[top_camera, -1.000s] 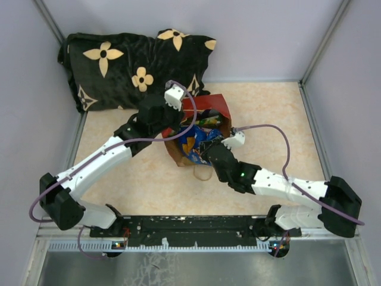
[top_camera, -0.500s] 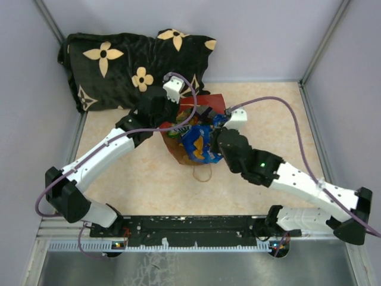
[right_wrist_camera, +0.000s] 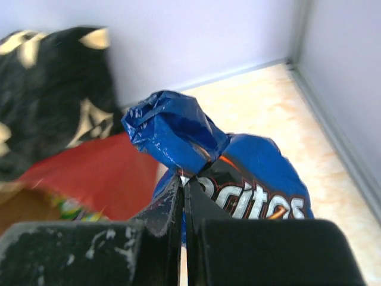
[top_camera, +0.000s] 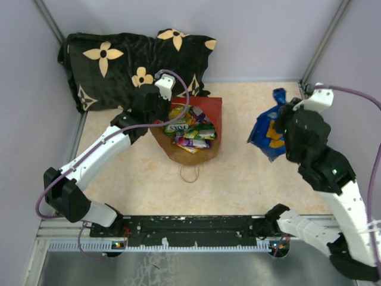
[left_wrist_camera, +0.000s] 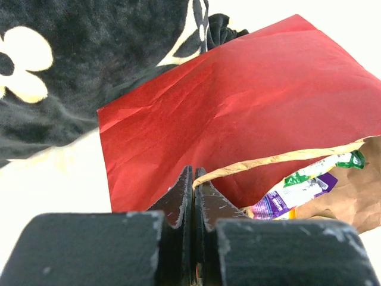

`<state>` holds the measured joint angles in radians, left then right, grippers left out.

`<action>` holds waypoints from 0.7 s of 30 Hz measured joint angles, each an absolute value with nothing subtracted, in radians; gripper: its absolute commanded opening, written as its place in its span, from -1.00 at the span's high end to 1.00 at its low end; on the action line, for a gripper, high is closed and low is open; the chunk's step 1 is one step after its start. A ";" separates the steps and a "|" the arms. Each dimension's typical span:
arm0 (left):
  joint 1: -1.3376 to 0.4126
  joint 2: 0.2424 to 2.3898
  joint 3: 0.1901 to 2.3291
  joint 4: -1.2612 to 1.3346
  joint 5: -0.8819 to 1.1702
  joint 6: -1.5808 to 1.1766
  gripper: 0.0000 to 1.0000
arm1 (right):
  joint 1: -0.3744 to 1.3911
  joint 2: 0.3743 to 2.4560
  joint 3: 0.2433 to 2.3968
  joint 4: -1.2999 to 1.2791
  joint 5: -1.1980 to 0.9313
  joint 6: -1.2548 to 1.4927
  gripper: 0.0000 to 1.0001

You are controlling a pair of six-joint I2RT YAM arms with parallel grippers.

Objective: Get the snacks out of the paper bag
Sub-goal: Place the snack at the center of the board.

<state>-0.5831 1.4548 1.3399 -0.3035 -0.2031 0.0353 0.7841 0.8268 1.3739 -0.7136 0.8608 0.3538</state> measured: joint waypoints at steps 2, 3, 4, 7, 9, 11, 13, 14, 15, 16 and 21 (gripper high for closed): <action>-0.583 1.455 1.339 -0.309 -0.203 0.035 1.00 | 0.537 0.881 1.399 -0.721 0.710 0.340 1.00; -0.583 1.454 1.338 -0.312 -0.202 0.035 1.00 | 0.418 0.916 1.406 -0.720 0.611 0.338 1.00; -0.582 1.454 1.336 -0.315 -0.202 0.035 1.00 | 0.308 0.972 1.413 -0.718 0.520 0.334 1.00; -0.583 1.453 1.329 -0.322 -0.199 0.035 1.00 | 0.136 1.201 1.452 -0.699 0.343 0.318 1.00; -0.583 1.452 1.327 -0.327 -0.197 0.035 1.00 | 0.072 1.446 1.549 -0.695 0.253 0.303 -0.67; -0.583 1.452 1.326 -0.333 -0.198 0.035 1.00 | 0.036 1.683 1.662 -0.683 0.210 0.297 -0.98; -0.583 1.452 1.326 -0.340 -0.198 0.035 1.00 | 0.010 1.932 1.863 -0.746 0.212 0.276 -0.98; -0.583 1.452 1.326 -0.341 -0.198 0.035 1.00 | 0.002 2.032 1.955 -0.757 0.214 0.271 -0.99; -0.583 1.452 1.326 -0.343 -0.199 0.035 1.00 | 0.001 2.120 2.047 -0.785 0.220 0.267 -0.99; -0.582 1.452 1.325 -0.343 -0.199 0.035 1.00 | 0.001 2.164 2.090 -0.796 0.232 0.263 -0.99; -0.580 1.452 1.318 -0.343 -0.203 0.035 1.00 | 0.049 2.037 1.832 -0.701 0.336 0.271 -0.94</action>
